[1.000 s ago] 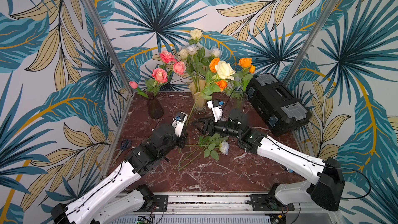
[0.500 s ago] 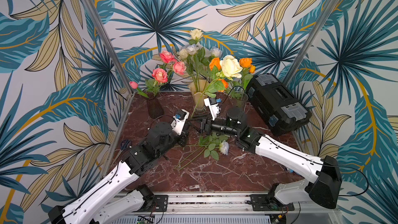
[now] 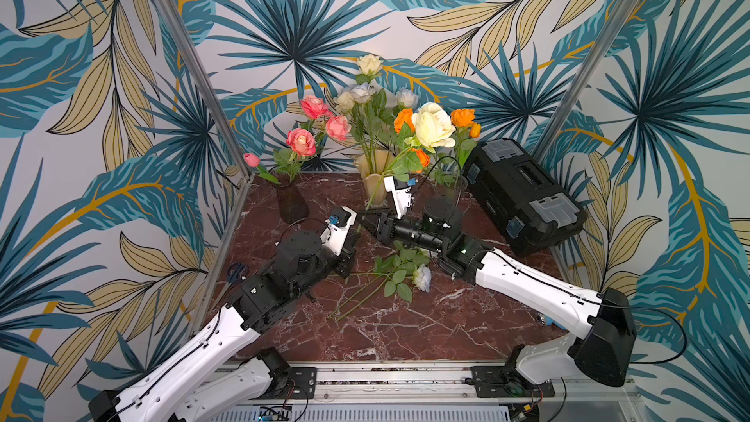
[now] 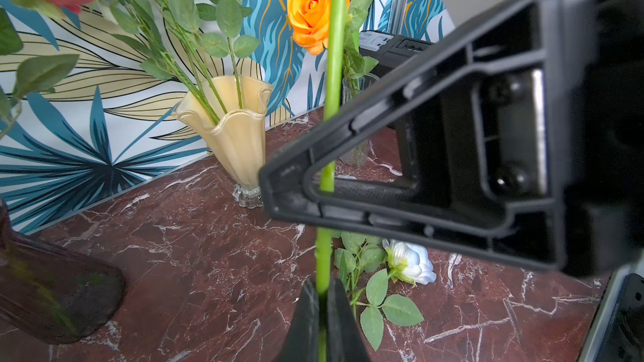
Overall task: Arrange the flowers in different vases according to their variety
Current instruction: Insert the flower into the vase.
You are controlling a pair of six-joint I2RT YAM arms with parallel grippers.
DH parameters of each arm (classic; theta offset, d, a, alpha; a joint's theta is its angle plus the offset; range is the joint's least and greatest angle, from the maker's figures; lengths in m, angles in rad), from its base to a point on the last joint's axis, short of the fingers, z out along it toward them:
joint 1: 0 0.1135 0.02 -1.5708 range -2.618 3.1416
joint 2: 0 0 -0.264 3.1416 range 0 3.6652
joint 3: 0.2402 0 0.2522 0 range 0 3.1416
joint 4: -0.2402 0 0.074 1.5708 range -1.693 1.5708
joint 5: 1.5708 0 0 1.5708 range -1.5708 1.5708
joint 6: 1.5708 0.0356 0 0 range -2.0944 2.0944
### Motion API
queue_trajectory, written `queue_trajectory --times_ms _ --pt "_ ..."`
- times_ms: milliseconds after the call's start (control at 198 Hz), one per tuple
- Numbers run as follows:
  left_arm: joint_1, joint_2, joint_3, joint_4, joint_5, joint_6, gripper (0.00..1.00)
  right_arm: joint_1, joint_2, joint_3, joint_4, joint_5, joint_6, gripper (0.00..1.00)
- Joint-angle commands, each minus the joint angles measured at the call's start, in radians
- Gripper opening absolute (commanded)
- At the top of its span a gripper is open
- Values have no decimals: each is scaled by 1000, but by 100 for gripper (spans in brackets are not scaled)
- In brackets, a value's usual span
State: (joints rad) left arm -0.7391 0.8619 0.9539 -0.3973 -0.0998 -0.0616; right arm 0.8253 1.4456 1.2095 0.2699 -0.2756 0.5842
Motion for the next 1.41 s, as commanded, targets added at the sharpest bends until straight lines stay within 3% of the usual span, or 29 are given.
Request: queue_trajectory --times_ms 0,20,177,197,263,313,384,470,662,712,894,1162,1409 --pt "-3 -17 52 35 8 14 0 1 4 12 14 43 -8 5" --pt "-2 -18 51 35 6 14 0 1 4 14 12 48 -9 0" --pt "-2 -15 40 43 -29 11 0 1 -1 23 -15 77 -29 0" --pt "-1 -14 38 42 -38 8 8 1 -3 26 -26 89 -38 0" --pt "-2 -19 29 49 -59 4 46 1 -8 43 -69 134 -74 0" --pt "-2 -25 16 57 -79 -5 66 1 -11 55 -88 171 -113 0" --pt "1 -31 -3 61 -105 -19 81 0 -7 90 -139 222 -174 0" --pt "23 -40 -29 63 -111 -49 91 0 15 160 -208 289 -267 0" --pt "159 -24 -101 45 -15 -149 96 -30 136 379 -301 397 -444 0" --pt "193 -12 -122 48 57 -169 100 -58 180 446 -319 418 -482 0" --pt "255 10 -195 90 165 -215 100 -116 334 662 -340 474 -570 0" --pt "270 14 -233 96 189 -226 100 -195 543 957 -370 527 -629 0" --pt "273 -2 -239 62 177 -220 100 -239 623 1107 -389 512 -631 0"
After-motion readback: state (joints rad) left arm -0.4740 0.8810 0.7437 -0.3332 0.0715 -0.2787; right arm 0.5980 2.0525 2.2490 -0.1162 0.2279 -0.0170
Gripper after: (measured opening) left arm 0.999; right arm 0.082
